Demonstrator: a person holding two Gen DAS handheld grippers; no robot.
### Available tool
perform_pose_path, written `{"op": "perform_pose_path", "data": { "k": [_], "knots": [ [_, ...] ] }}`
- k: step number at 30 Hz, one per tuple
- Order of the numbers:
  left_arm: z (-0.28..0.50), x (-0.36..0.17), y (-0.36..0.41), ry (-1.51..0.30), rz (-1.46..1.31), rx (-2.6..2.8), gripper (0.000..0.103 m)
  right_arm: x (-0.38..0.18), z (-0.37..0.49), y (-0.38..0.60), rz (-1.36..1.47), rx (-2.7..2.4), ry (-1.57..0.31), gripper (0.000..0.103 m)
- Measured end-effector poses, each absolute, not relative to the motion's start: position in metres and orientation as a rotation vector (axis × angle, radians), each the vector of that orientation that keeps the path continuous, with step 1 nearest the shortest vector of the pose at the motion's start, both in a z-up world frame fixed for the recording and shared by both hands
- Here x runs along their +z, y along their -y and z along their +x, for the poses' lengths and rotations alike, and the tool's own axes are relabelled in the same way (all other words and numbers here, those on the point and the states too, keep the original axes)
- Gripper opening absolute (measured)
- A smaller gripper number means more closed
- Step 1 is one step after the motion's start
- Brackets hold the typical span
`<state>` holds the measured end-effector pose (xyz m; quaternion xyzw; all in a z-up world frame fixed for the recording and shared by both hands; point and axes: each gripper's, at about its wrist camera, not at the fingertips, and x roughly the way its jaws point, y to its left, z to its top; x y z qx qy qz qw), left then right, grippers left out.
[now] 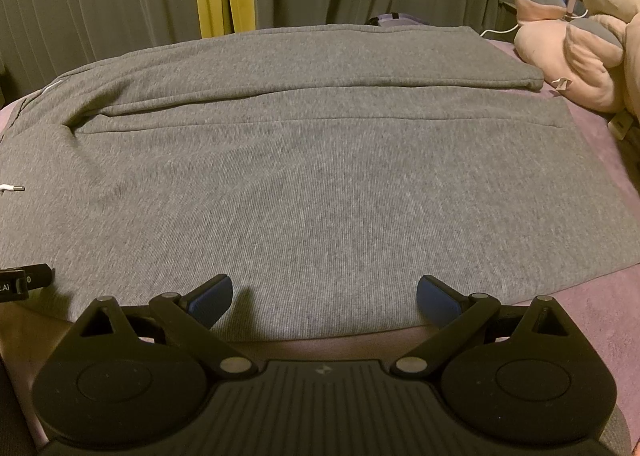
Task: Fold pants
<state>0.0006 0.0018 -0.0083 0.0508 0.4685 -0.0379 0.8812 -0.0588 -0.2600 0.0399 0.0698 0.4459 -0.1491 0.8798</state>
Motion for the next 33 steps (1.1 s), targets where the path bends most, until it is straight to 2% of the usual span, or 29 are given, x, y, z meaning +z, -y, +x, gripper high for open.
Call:
{"op": "perform_pose_path", "data": {
  "k": [33],
  "knots": [
    [0.0015, -0.0082, -0.0024, -0.99, 0.09, -0.081, 0.103, 0.0362, -0.0586, 0.2586, 0.14, -0.307, -0.943, 0.099]
  ]
}}
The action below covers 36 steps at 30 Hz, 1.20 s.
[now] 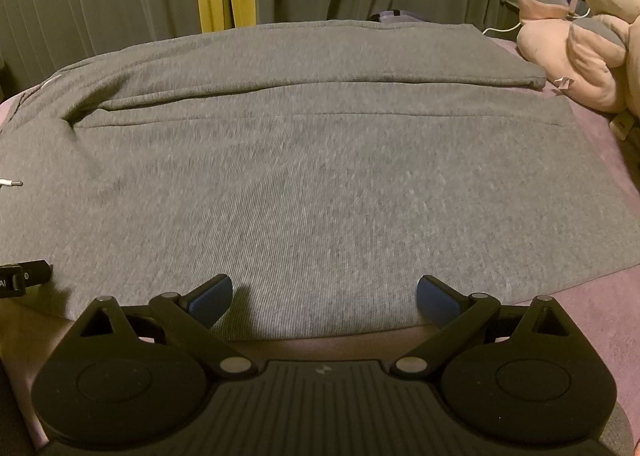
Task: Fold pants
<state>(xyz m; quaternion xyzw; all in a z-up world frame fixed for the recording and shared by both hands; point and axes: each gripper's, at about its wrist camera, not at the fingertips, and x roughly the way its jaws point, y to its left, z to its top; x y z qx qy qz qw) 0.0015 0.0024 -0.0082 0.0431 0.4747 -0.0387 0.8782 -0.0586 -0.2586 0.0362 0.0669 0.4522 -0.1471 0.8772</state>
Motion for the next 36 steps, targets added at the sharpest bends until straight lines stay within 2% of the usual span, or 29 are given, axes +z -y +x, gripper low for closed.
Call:
{"op": "perform_pose_path", "data": {
  "k": [36],
  "knots": [
    [0.0024, -0.0082, -0.0033, -0.996, 0.081, -0.083, 0.103, 0.0327, -0.0557, 0.2585, 0.144, -0.306, -0.961, 0.099]
  ]
}}
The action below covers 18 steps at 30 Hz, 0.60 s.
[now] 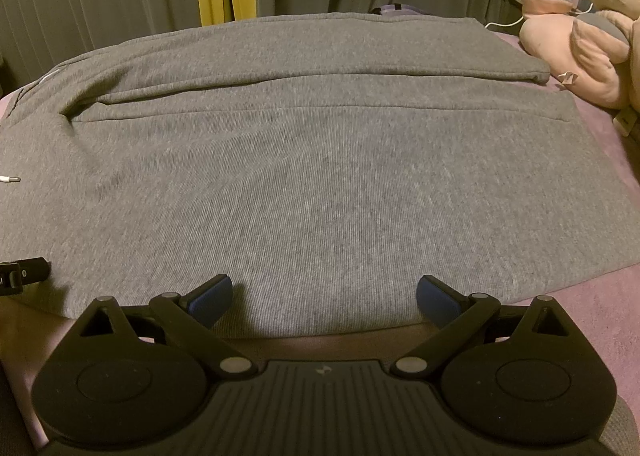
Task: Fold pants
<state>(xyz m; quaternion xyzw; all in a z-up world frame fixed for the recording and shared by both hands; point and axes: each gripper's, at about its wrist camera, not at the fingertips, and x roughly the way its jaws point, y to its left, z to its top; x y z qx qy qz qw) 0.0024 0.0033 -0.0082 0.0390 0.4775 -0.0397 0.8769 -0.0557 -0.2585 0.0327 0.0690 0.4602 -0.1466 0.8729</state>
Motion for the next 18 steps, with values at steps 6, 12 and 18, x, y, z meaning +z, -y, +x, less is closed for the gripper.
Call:
{"op": "perform_pose_path", "data": {
  "k": [6, 12, 18],
  "knots": [
    [0.0025, -0.0082, -0.0033, -0.996, 0.081, -0.083, 0.103, 0.0327, -0.0554, 0.2584, 0.144, -0.306, -0.961, 0.099],
    [0.0025, -0.0082, -0.0034, -0.996, 0.081, -0.083, 0.103, 0.0311, -0.0548, 0.2586, 0.142, -0.305, -0.963, 0.099],
    [0.0025, -0.0082, -0.0034, -0.997, 0.081, -0.084, 0.103, 0.031, -0.0549, 0.2587, 0.142, -0.304, -0.963, 0.099]
  ]
}}
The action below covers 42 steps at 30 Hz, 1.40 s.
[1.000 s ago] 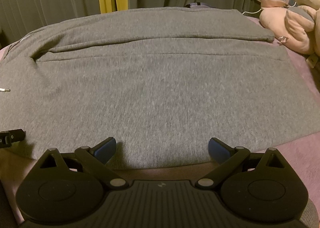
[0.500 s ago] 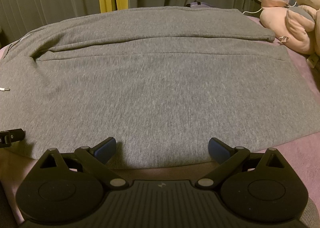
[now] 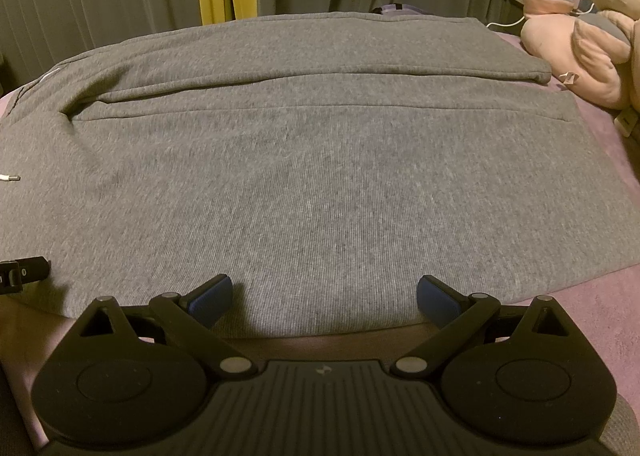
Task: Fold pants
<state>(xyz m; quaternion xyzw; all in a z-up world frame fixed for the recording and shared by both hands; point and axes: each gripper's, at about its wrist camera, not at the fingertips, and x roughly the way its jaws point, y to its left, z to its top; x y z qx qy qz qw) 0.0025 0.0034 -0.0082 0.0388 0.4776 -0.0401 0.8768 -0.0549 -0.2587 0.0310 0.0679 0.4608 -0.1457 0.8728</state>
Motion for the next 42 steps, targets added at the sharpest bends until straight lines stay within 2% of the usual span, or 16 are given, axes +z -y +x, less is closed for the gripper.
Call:
{"op": "perform_pose_path", "data": {
  "k": [29, 33, 38, 42],
  "knots": [
    [0.003, -0.006, -0.006, -0.992, 0.049, -0.087, 0.103, 0.032, -0.053, 0.259, 0.164, -0.29, -0.952, 0.099],
    [0.003, 0.003, -0.009, -0.948, 0.005, -0.095, 0.103, 0.033, -0.046, 0.267, 0.214, -0.278, -0.913, 0.099],
    [0.019, 0.012, -0.006, -0.868, 0.008, -0.046, 0.103, 0.011, -0.016, 0.293, 0.347, -0.315, -0.993, 0.099],
    [0.05, 0.012, -0.009, -0.834, -0.041, 0.011, 0.103, 0.004, -0.002, 0.297, 0.322, -0.34, -1.002, 0.099]
  ]
}}
